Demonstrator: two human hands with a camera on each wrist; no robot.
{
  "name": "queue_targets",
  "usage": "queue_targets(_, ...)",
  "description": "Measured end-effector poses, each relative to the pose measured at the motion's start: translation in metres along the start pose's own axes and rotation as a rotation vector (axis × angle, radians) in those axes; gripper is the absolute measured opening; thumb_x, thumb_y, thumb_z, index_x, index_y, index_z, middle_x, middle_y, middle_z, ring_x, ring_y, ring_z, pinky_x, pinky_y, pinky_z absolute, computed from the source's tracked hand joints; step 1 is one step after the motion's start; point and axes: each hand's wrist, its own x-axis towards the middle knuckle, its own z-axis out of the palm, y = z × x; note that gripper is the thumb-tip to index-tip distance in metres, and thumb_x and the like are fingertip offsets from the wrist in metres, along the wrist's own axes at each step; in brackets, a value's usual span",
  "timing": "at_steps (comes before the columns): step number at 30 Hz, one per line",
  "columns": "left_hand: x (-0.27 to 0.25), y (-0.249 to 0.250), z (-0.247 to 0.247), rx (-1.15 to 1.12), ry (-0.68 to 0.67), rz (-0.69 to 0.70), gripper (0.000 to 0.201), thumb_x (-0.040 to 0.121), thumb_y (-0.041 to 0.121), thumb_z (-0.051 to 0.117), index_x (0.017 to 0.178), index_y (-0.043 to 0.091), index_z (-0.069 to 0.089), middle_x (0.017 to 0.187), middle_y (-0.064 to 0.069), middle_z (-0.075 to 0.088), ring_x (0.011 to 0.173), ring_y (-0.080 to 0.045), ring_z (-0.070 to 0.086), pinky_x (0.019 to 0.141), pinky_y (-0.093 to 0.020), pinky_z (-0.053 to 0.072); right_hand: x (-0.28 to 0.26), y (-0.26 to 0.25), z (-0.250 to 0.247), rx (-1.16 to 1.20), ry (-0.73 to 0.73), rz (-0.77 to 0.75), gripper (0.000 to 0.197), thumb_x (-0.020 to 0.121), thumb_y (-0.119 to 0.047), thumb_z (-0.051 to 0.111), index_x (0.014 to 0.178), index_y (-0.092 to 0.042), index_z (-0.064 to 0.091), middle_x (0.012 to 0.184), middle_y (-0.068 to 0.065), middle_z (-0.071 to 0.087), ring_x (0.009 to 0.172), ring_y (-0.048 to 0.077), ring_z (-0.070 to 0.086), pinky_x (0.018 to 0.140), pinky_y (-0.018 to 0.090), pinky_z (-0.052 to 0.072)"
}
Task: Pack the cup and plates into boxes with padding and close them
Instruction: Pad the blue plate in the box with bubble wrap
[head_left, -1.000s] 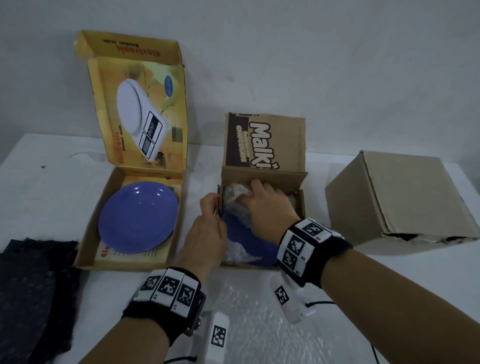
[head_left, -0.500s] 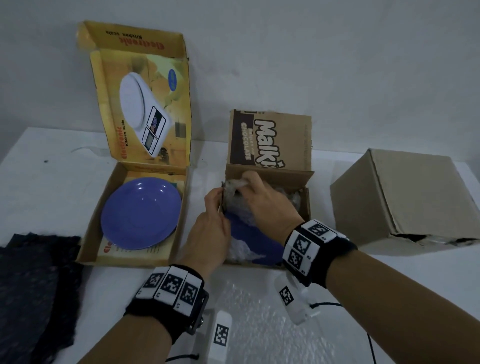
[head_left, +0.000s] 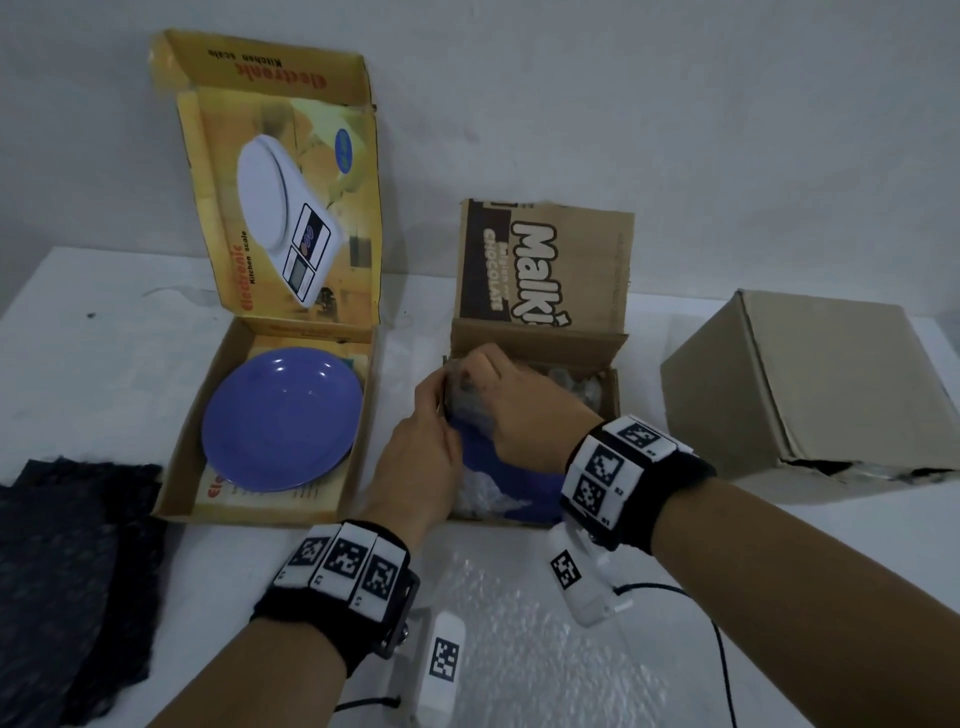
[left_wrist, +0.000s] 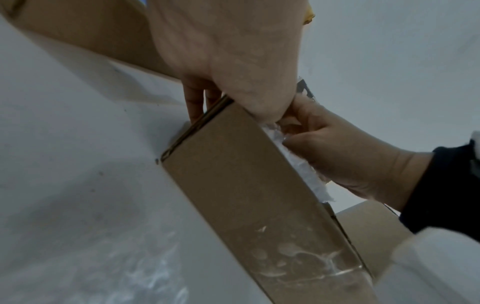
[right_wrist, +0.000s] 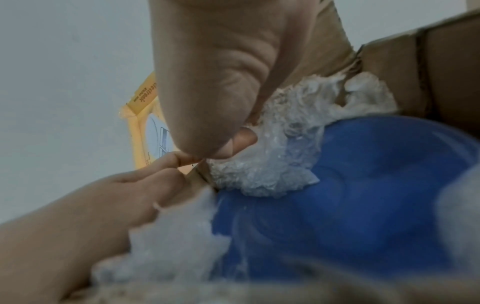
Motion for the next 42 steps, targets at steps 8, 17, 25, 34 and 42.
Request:
queue_targets(8, 0.0, 0.001, 0.001, 0.002, -0.011, -0.013, 0.059, 0.097, 0.014, 0.038, 0.149, 0.028, 0.015, 0.091, -0.013, 0.064, 0.074, -0.027, 0.059, 0.064, -0.043, 0.048, 0.0, -0.009, 0.003, -0.433, -0.028, 0.02, 0.048, 0.083, -0.023, 0.048, 0.13, -0.012, 0.046, 0.13, 0.002, 0.043, 0.113, 0.027, 0.036, 0.089, 0.039, 0.032)
queue_targets(17, 0.0, -0.001, 0.003, -0.034, -0.003, 0.003, 0.057, 0.097, 0.014, 0.039, 0.148, 0.027, 0.018, 0.1, -0.013, 0.064, 0.08, -0.028, 0.059, 0.066, -0.042, 0.048, -0.003, 0.005, 0.003, 0.0, 0.0, 0.085, 0.057, 0.076, -0.017, 0.06, 0.13, -0.014, 0.041, 0.125, 0.007, 0.05, 0.115, 0.026, 0.045, 0.103, 0.038, 0.034)
queue_targets(25, 0.001, -0.002, -0.001, 0.047, -0.062, 0.022, 0.062, 0.096, 0.012, 0.04, 0.149, 0.028, 0.014, 0.097, -0.012, 0.065, 0.078, -0.028, 0.058, 0.067, -0.04, 0.047, 0.004, -0.003, 0.011, -0.114, -0.078, 0.099, 0.064, 0.072, -0.022, 0.068, 0.13, -0.013, 0.041, 0.125, 0.007, 0.051, 0.114, 0.026, 0.048, 0.096, 0.034, 0.038)
queue_targets(34, 0.004, -0.002, 0.003, 0.004, -0.014, -0.007, 0.055, 0.097, 0.016, 0.039, 0.146, 0.03, 0.018, 0.103, -0.011, 0.064, 0.086, -0.027, 0.061, 0.076, -0.045, 0.051, -0.023, 0.019, 0.006, -0.137, -0.057, 0.204, 0.076, 0.078, -0.027, 0.063, 0.144, -0.018, 0.028, 0.139, 0.004, 0.045, 0.125, 0.026, 0.042, 0.107, 0.037, 0.026)
queue_targets(42, 0.001, 0.0, 0.002, -0.034, -0.036, 0.053, 0.053, 0.097, 0.012, 0.038, 0.146, 0.024, 0.02, 0.092, -0.008, 0.065, 0.072, -0.019, 0.06, 0.06, -0.035, 0.045, -0.013, -0.01, 0.002, -0.286, 0.016, 0.111, 0.062, 0.082, -0.018, 0.053, 0.141, -0.02, 0.034, 0.126, 0.008, 0.038, 0.115, 0.03, 0.038, 0.095, 0.042, 0.035)
